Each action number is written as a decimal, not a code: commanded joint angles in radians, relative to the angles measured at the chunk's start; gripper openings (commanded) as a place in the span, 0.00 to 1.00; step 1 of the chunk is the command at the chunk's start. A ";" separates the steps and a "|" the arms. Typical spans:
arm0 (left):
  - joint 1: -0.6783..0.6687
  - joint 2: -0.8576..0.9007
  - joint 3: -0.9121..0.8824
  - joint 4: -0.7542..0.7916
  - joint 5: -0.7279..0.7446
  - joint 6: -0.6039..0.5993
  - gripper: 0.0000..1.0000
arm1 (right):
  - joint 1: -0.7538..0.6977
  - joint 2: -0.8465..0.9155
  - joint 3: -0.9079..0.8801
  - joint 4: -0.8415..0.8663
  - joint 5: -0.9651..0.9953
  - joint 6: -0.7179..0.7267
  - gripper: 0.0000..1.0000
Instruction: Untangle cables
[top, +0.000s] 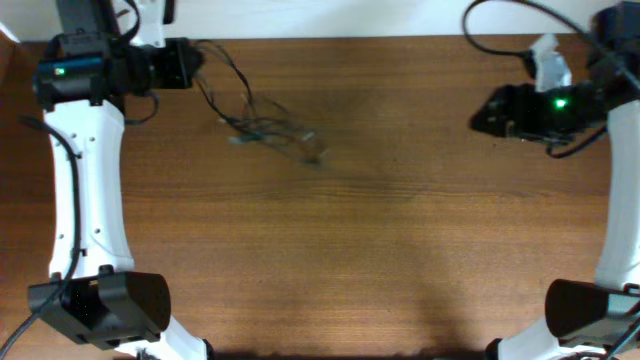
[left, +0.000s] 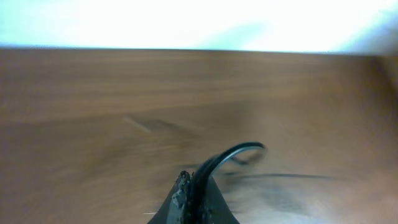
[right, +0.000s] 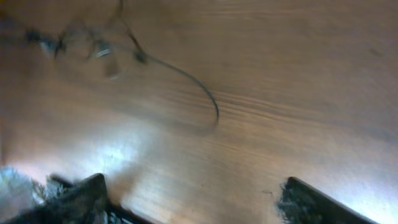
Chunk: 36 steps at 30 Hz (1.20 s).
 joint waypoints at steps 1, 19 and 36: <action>-0.043 -0.028 0.012 -0.015 0.185 0.095 0.00 | 0.111 -0.008 -0.003 0.021 -0.035 -0.100 0.99; -0.159 -0.028 0.012 0.184 0.402 -0.522 0.00 | 0.518 0.187 -0.003 0.470 0.191 0.467 1.00; -0.233 -0.028 0.012 0.261 0.367 -0.663 0.00 | 0.587 0.324 -0.003 0.689 0.300 0.748 0.60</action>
